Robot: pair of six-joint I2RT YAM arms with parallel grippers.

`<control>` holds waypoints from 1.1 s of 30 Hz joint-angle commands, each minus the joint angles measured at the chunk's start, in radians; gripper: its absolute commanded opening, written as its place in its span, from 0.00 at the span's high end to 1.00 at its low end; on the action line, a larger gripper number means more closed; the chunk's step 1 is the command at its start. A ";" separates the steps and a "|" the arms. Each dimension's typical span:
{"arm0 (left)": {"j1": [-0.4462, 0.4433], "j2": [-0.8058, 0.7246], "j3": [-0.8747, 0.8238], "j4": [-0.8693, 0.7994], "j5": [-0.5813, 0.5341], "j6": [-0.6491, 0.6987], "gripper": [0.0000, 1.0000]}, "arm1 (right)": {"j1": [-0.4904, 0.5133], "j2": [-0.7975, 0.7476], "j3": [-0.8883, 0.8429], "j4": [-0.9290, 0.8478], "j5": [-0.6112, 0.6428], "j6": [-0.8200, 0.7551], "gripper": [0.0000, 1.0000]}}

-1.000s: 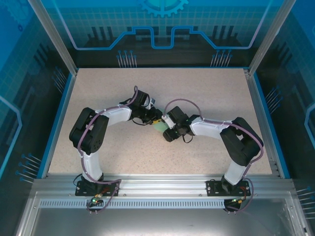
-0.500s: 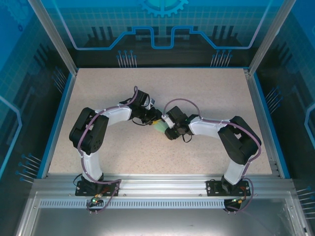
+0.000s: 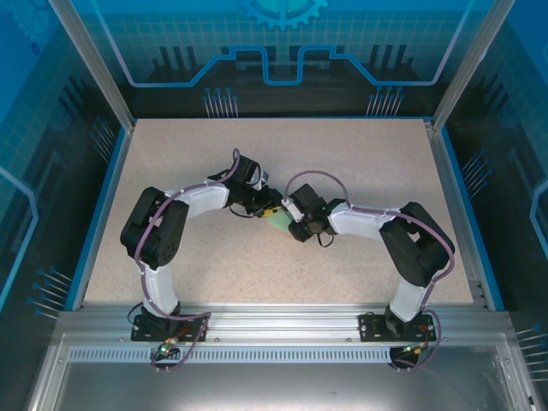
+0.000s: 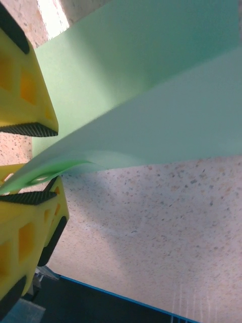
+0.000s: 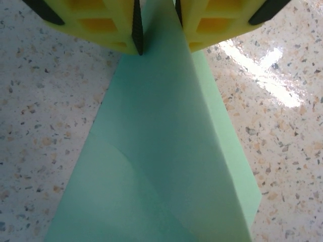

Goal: Fold a paper plane with a square sheet of paper (fold left side to right side)
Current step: Fourth fold the wing at the center of the table.

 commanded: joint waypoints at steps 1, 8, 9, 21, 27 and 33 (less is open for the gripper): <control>0.014 -0.044 0.010 -0.017 -0.002 0.012 0.57 | 0.004 0.016 0.014 0.005 -0.010 -0.017 0.78; 0.071 -0.156 -0.062 -0.016 -0.004 0.037 0.37 | -0.006 0.021 0.006 0.011 -0.057 -0.014 0.83; 0.078 -0.175 -0.071 -0.014 -0.004 0.040 0.34 | -0.006 0.024 0.005 0.011 -0.058 -0.014 0.83; 0.127 -0.282 -0.242 0.072 0.043 0.006 0.38 | -0.047 0.021 -0.033 0.049 -0.184 0.031 0.84; 0.077 -0.209 -0.252 0.128 0.062 -0.015 0.50 | -0.075 0.032 -0.052 0.072 -0.235 0.060 0.84; 0.016 -0.090 -0.161 0.140 0.069 -0.029 0.61 | -0.095 0.033 -0.077 0.093 -0.259 0.082 0.84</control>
